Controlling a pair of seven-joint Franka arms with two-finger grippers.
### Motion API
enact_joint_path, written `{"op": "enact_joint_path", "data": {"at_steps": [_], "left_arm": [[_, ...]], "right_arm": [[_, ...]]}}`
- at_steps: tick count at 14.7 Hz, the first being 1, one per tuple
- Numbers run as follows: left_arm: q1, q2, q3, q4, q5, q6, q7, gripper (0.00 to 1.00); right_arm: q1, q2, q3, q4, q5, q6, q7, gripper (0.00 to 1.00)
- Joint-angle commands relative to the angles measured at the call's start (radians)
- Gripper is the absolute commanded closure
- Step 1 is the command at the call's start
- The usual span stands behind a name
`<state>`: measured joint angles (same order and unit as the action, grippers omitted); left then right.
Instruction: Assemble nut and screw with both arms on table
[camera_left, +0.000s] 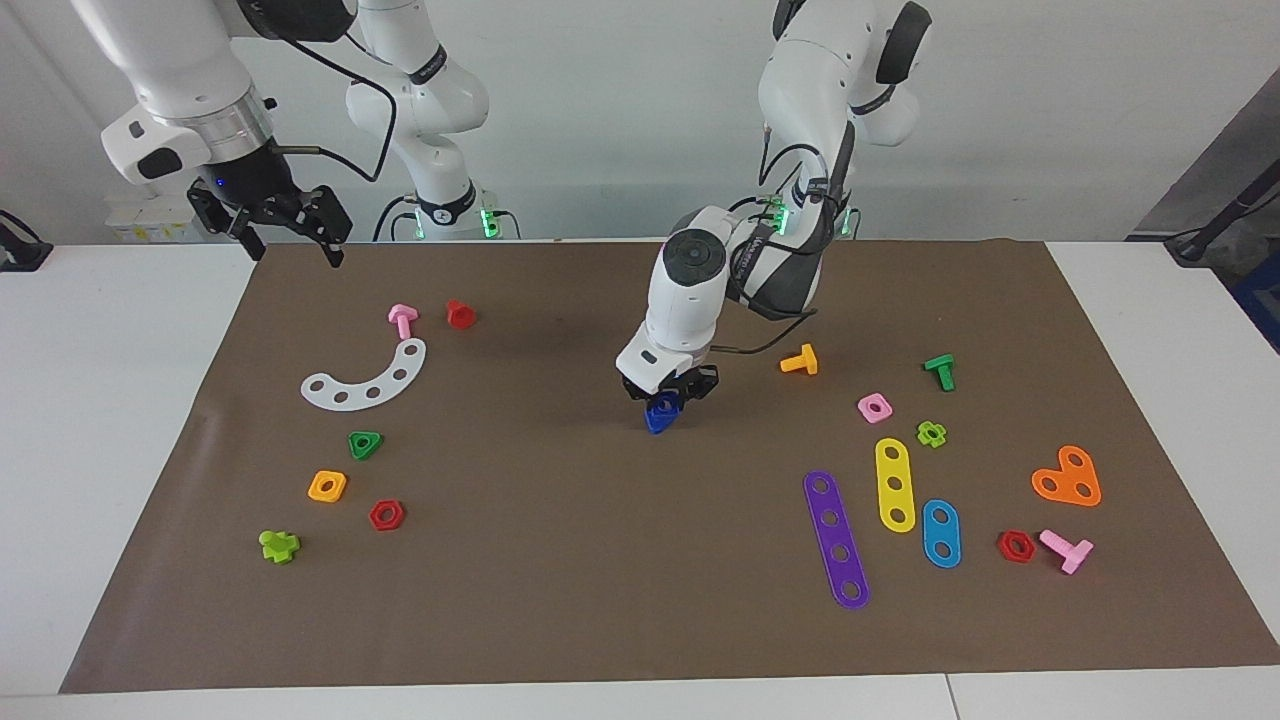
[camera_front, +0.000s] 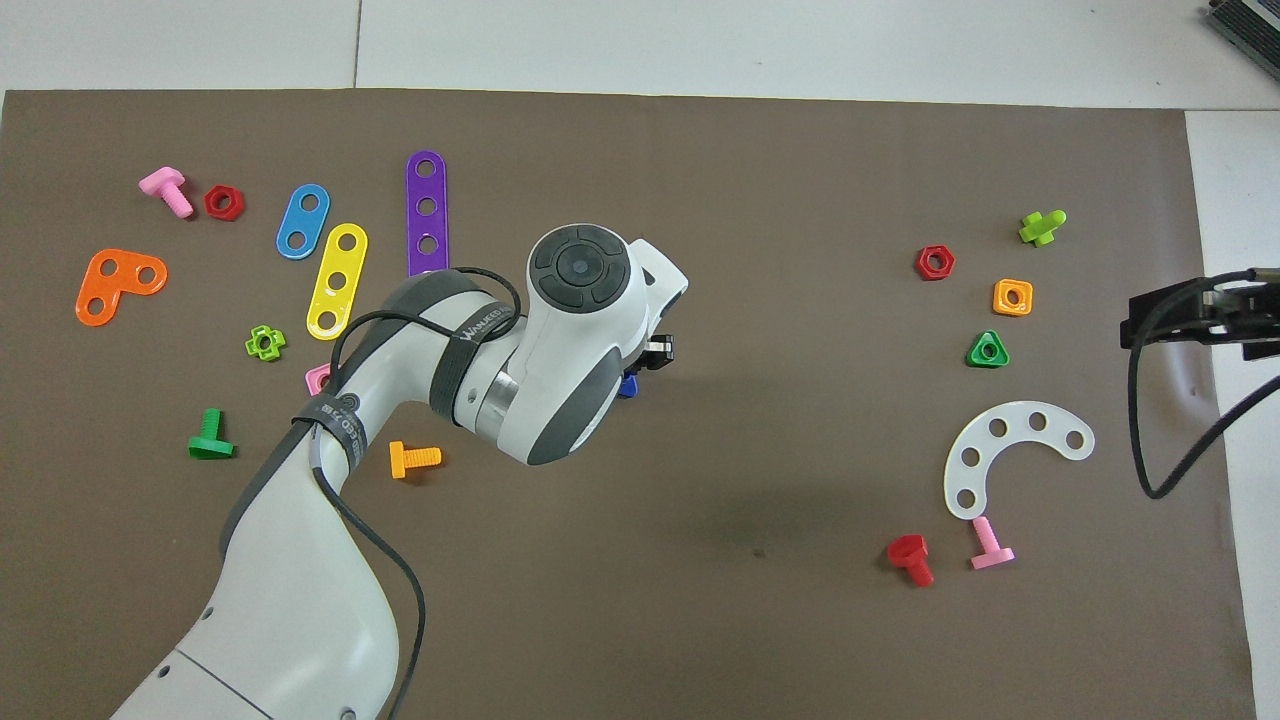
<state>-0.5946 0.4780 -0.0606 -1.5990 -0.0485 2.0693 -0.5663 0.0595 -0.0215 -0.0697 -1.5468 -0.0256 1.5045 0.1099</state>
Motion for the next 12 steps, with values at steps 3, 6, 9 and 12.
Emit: {"op": "enact_joint_path", "data": {"at_steps": [3, 6, 9, 12], "left_arm": [[0.001, 0.007, 0.005, -0.002, 0.006, 0.041, -0.010, 0.91], [-0.001, 0.007, 0.007, -0.018, 0.007, 0.058, -0.010, 0.91], [-0.007, -0.001, 0.007, -0.067, 0.012, 0.092, -0.010, 0.91], [-0.004, -0.001, 0.007, -0.055, 0.012, 0.077, -0.010, 0.91]], "right_arm": [[0.002, -0.017, -0.005, -0.018, 0.004, 0.000, -0.022, 0.00], [0.002, -0.017, -0.005, -0.018, 0.004, 0.000, -0.022, 0.00], [0.002, -0.017, -0.005, -0.018, 0.004, 0.000, -0.022, 0.00], [0.002, -0.017, -0.005, -0.018, 0.004, 0.000, -0.022, 0.00]]}}
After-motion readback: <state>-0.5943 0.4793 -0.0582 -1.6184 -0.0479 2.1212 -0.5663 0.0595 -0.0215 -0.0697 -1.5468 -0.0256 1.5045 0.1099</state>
